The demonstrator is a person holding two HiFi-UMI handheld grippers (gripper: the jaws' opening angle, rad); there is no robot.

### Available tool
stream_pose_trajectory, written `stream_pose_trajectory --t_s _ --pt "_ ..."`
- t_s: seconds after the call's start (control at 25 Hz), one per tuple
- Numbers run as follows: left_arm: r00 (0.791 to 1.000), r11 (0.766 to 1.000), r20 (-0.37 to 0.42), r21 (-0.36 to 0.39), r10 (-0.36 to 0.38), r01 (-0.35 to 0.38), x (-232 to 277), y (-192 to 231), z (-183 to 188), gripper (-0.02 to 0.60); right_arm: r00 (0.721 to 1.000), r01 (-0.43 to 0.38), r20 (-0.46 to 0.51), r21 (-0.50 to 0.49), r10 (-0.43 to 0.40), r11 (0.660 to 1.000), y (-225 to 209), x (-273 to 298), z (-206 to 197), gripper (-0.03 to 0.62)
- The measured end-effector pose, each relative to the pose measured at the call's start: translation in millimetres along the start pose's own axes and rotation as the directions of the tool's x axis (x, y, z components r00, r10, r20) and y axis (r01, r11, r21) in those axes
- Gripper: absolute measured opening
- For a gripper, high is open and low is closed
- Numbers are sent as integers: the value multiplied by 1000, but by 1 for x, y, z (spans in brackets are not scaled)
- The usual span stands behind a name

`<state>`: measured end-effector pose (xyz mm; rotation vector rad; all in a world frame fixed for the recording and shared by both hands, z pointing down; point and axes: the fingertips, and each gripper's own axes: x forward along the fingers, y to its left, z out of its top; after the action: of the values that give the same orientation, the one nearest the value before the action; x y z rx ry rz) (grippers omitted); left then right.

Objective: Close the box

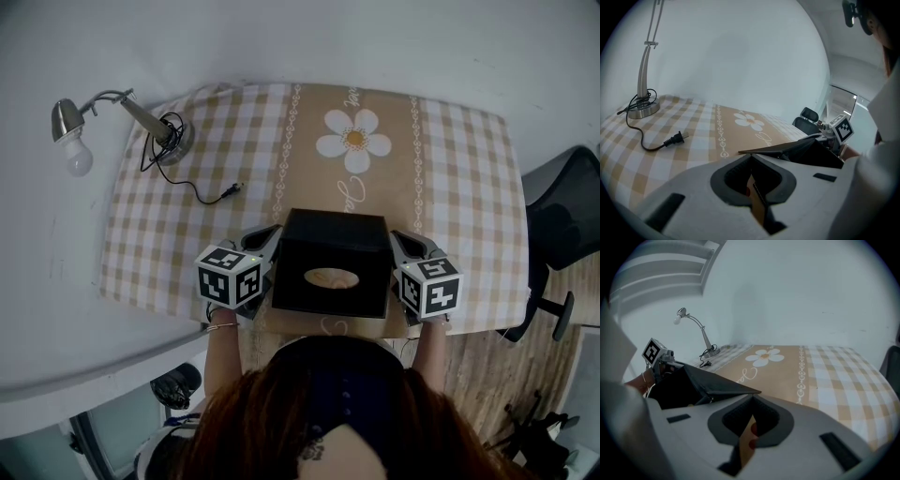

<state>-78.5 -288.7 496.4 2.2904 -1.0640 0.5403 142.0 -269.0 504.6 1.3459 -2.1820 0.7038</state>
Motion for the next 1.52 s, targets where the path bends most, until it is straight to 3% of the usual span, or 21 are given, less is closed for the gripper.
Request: stream_pose_trajectory --t_s 0.92,1.52 --pt "1000 1000 -18 -3 -20 20 18 8 7 21 1000 -1 21 -7 1 1000 -4 7 12 17" --pt "1000 1000 14 -14 -14 14 21 12 21 21 997 16 73 -13 -15 1000 -12 6 31 17"
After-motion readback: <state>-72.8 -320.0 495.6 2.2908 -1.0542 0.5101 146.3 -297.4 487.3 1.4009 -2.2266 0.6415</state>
